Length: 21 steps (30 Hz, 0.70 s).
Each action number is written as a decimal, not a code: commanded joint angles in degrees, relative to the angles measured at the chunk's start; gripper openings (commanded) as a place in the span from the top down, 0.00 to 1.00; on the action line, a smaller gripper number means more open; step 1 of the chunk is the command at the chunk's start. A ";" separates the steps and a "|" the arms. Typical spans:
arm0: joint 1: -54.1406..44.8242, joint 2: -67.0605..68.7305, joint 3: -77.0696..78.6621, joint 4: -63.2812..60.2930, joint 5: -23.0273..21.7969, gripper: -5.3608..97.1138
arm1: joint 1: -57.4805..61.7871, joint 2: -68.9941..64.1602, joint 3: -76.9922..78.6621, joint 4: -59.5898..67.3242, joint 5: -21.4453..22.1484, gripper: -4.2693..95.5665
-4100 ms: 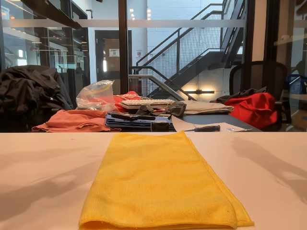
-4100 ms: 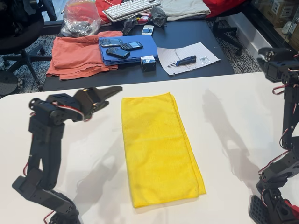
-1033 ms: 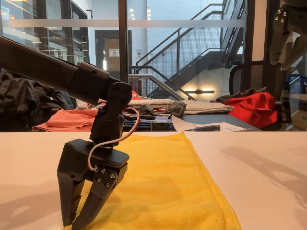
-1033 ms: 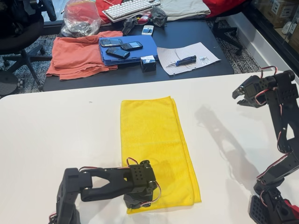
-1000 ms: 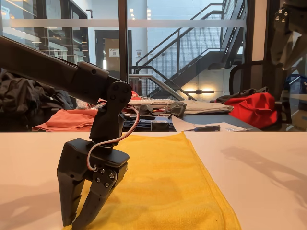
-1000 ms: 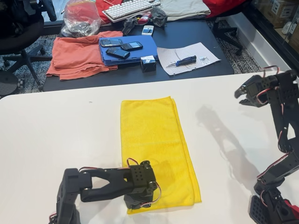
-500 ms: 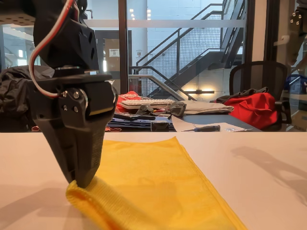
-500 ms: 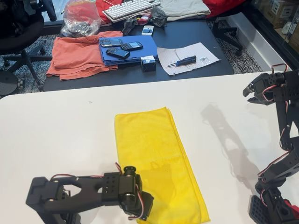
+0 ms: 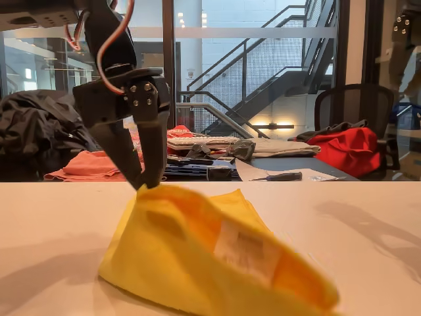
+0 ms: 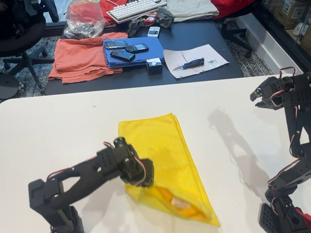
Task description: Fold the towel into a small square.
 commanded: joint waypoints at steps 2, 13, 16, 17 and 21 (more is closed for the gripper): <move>-0.26 0.35 -0.35 1.05 0.00 0.88 | -9.67 1.58 -2.11 -0.79 5.54 0.97; -0.44 0.26 -0.53 0.79 0.53 0.88 | -31.38 -12.22 -9.23 -22.50 19.51 0.97; -0.44 0.26 -0.35 1.05 0.62 0.88 | -33.84 -16.87 -11.87 -26.02 20.74 0.97; -0.44 0.26 -0.35 1.14 0.62 0.88 | -34.63 -18.28 -12.74 -26.46 21.18 0.97; -0.35 0.35 -0.35 1.32 0.62 0.88 | -36.91 -23.82 -16.87 -27.25 23.29 0.97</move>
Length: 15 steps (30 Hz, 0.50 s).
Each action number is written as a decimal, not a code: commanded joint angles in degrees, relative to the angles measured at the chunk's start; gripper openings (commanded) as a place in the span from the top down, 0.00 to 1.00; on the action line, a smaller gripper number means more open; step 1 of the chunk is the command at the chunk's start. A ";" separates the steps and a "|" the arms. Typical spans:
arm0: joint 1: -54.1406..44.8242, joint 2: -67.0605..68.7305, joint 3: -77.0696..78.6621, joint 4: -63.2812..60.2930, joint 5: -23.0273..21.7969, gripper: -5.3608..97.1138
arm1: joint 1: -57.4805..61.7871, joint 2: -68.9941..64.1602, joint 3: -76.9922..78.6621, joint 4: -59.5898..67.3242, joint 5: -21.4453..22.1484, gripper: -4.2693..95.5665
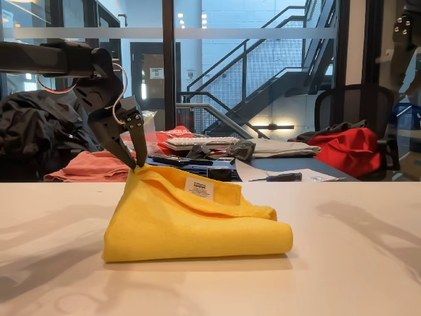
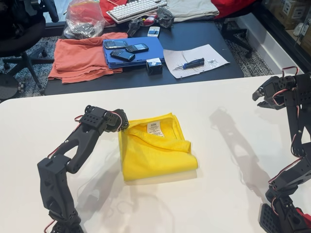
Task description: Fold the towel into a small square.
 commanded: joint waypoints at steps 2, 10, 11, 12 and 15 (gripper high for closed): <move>-0.26 0.70 -0.35 1.32 -0.09 0.88 | -1.41 -1.76 -4.83 -0.09 0.79 0.97; -0.44 1.05 -0.35 1.32 -0.09 0.87 | -4.57 -10.81 -11.87 0.09 0.97 0.97; -0.62 1.05 -0.35 1.32 -0.09 0.87 | -4.66 -11.87 -12.39 0.18 1.05 0.96; -0.79 1.05 -0.35 1.41 -0.09 0.87 | -4.66 -12.74 -12.83 0.18 1.05 0.96; -0.79 1.05 -0.35 1.41 -0.18 0.87 | -4.66 -13.54 -13.27 0.26 1.14 0.92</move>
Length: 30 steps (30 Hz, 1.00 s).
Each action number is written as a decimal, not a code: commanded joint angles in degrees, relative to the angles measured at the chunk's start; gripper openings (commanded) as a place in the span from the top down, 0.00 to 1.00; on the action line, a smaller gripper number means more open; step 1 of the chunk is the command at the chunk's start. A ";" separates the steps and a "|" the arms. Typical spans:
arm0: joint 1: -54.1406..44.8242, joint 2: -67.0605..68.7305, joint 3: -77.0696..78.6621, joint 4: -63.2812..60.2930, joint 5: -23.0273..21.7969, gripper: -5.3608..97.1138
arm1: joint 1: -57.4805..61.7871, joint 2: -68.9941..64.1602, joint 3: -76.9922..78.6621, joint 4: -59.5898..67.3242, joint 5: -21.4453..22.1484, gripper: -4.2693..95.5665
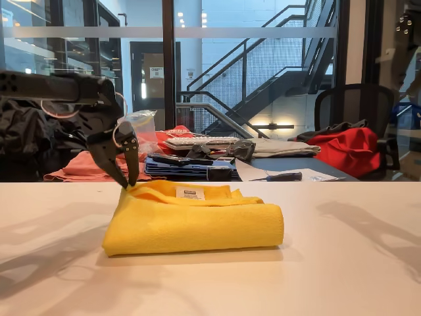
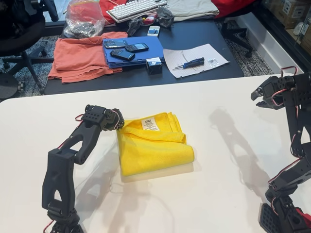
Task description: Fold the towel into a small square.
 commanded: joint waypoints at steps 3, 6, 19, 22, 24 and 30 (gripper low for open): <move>0.26 1.05 -0.35 1.41 0.00 0.87 | -0.26 0.18 -2.20 -0.09 0.18 0.80; 0.26 1.05 -0.53 1.41 0.00 0.87 | -0.26 0.09 -1.85 -0.79 -0.79 0.65; -2.20 1.14 -0.35 1.49 0.00 0.87 | -0.70 1.93 -8.79 -1.05 -1.32 0.26; -2.81 1.14 -0.26 1.49 0.00 0.87 | -0.18 2.81 -8.44 8.26 -0.70 0.22; -2.99 0.88 -0.26 1.49 0.09 0.87 | -0.79 4.57 -10.20 14.68 -0.70 0.19; -5.45 0.18 -0.35 0.79 3.69 0.87 | -8.53 21.62 -23.03 26.98 -1.32 0.17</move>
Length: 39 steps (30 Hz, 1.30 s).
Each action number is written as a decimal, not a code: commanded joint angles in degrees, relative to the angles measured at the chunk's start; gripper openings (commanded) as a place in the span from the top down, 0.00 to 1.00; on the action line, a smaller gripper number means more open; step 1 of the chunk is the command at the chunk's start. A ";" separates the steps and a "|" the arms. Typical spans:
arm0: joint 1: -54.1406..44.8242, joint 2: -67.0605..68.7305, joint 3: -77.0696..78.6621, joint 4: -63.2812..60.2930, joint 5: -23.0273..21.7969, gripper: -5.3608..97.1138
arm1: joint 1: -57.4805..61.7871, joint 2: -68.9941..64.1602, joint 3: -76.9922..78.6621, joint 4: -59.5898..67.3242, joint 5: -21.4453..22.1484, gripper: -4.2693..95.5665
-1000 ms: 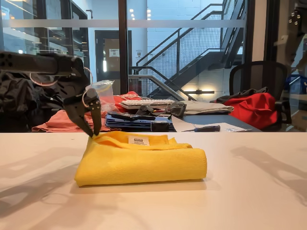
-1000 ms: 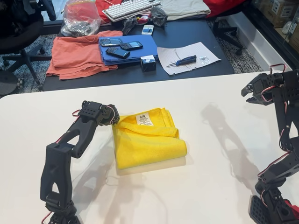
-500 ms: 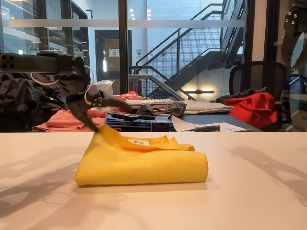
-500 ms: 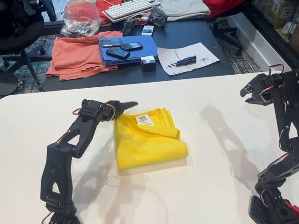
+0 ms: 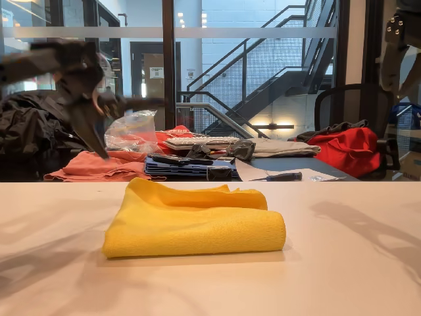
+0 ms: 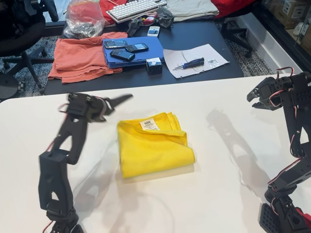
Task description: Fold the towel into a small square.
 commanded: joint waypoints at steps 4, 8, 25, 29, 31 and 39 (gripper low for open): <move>-10.90 0.09 -1.32 0.00 1.67 0.87 | -2.11 16.61 -9.40 5.01 0.18 0.17; -19.51 -6.86 -1.58 -8.17 1.05 0.87 | -2.29 24.35 -9.40 6.59 0.18 0.17; -23.99 -53.53 -39.37 -18.28 12.57 0.70 | -2.11 30.94 -7.12 6.59 -13.80 0.17; -24.43 -58.80 -44.65 -16.79 19.42 0.73 | -1.41 31.64 -6.50 6.59 -14.06 0.17; -25.66 -60.21 -45.26 -15.56 20.21 0.73 | -1.41 31.20 -6.42 6.59 -14.06 0.17; -27.95 -60.56 -46.05 -12.74 20.21 0.73 | -2.37 32.52 12.92 7.29 -15.29 0.17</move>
